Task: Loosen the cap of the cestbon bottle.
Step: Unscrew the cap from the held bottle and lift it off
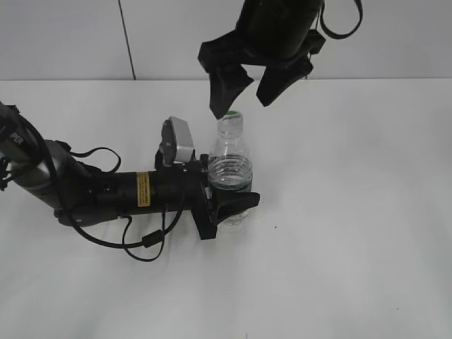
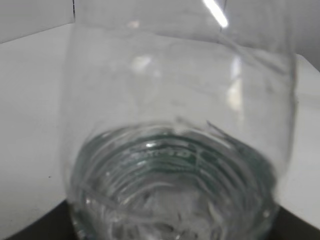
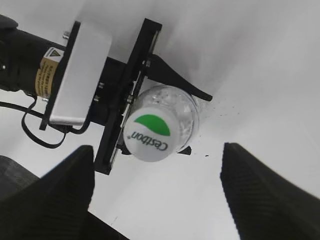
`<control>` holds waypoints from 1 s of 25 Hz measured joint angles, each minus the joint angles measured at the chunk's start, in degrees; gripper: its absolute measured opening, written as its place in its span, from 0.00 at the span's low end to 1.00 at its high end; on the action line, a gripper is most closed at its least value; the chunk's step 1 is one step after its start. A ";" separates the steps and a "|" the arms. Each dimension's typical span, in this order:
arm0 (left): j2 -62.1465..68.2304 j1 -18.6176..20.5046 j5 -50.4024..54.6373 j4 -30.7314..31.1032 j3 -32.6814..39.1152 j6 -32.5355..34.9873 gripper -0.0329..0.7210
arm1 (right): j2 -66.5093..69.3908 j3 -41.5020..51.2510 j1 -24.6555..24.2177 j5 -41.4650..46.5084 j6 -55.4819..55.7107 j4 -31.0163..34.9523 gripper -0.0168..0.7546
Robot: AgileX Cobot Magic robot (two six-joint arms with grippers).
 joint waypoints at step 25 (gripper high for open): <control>0.00 0.00 0.00 0.00 0.00 0.00 0.57 | 3.46 -1.90 0.00 0.05 2.35 0.05 0.79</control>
